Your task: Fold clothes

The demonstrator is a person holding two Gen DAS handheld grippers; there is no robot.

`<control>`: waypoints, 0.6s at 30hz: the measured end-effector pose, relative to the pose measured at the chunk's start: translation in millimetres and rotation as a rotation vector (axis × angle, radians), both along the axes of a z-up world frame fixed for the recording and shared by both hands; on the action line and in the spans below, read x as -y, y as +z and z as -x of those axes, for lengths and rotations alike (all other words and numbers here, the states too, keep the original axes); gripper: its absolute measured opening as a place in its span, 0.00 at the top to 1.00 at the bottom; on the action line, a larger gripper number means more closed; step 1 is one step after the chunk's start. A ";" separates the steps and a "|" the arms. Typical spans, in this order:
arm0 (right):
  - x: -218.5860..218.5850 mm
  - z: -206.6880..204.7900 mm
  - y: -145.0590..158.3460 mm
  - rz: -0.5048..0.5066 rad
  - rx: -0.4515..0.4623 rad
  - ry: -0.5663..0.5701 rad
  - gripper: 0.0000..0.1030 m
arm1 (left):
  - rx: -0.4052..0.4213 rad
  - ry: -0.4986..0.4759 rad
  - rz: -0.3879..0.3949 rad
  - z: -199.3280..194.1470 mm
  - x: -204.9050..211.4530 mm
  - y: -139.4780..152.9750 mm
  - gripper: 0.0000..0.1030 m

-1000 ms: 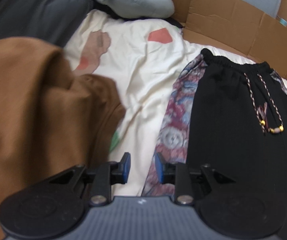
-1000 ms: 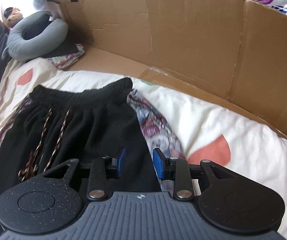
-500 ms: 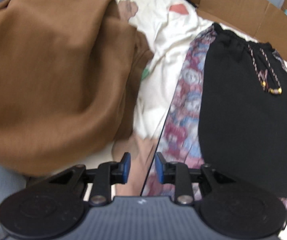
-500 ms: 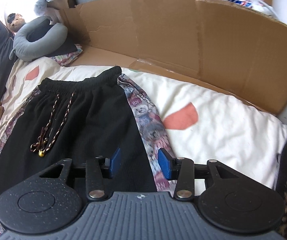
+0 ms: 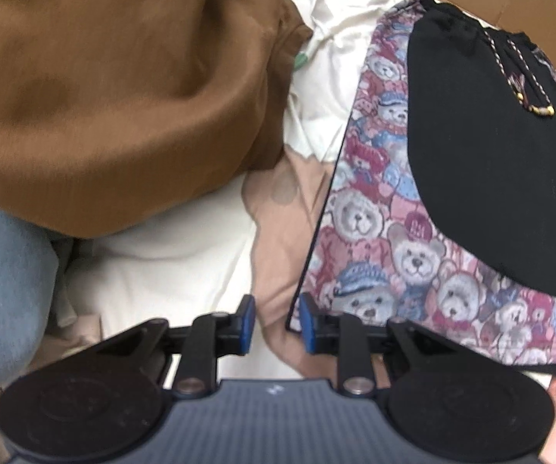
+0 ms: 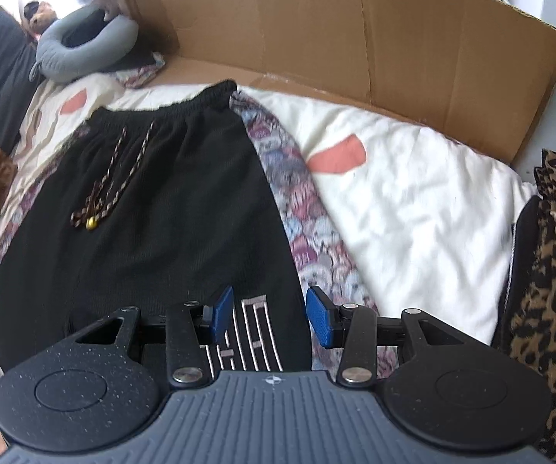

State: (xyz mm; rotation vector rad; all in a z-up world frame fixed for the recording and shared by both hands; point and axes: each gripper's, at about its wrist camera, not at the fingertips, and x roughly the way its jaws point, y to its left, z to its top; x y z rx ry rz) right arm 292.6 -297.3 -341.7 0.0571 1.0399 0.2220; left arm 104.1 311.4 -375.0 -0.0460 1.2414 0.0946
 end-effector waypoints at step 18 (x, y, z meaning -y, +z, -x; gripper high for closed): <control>17.6 57.1 -9.9 -0.027 -0.086 -0.112 0.53 | 0.011 0.023 0.092 -2.0 -12.3 -15.6 0.77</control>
